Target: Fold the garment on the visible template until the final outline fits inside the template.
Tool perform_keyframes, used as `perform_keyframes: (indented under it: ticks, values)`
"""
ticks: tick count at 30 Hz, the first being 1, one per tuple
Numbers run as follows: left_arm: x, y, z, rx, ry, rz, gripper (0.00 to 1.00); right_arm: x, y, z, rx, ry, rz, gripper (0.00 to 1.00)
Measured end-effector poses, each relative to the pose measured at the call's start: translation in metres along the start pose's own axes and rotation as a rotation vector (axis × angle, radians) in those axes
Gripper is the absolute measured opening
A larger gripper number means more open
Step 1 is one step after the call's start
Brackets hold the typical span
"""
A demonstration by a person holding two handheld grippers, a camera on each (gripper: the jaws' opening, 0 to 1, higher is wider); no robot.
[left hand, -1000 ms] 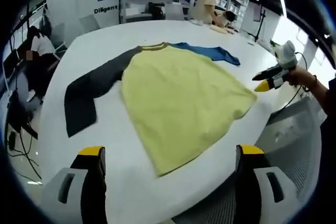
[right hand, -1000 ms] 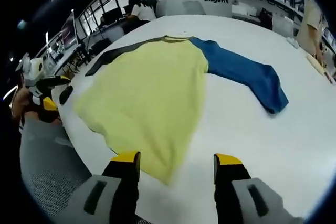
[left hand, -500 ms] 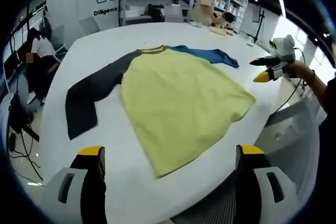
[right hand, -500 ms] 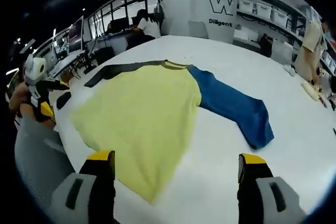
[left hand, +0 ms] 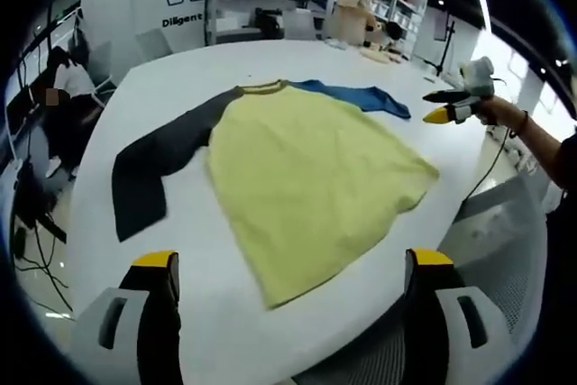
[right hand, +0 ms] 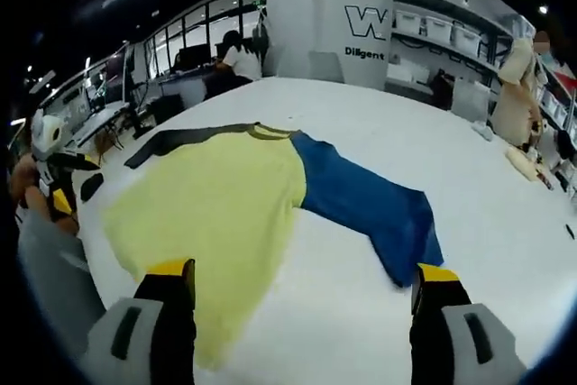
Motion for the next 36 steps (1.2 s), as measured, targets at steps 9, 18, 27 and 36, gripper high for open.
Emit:
perform_keyframes:
  ticks: [9, 18, 27, 36]
  values:
    - [0.000, 0.001, 0.000, 0.001, -0.005, 0.003, 0.99, 0.000, 0.011, 0.017, 0.018, -0.031, 0.005, 0.98]
    - [-0.003, -0.002, -0.001, 0.008, -0.012, -0.005, 0.99, -0.008, 0.030, 0.033, 0.003, -0.058, 0.071, 0.86]
    - [-0.007, -0.003, 0.001, 0.006, -0.035, 0.005, 0.99, -0.013, 0.045, 0.048, -0.020, -0.089, 0.081, 0.73]
    - [-0.005, -0.006, 0.003, 0.011, -0.031, -0.005, 0.99, -0.014, 0.066, 0.060, -0.059, -0.089, 0.100, 0.57]
Point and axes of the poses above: the point that each gripper's makers call its tool centre point, and the gripper's own axes: z roughly forward along the fingers, y roughly to its right, x roughly out of its top, the point moved 6 cm from there along -z, roughly backward along the fingers, and after that the axes turned 2 degrees about x, right-handed, at the moved point
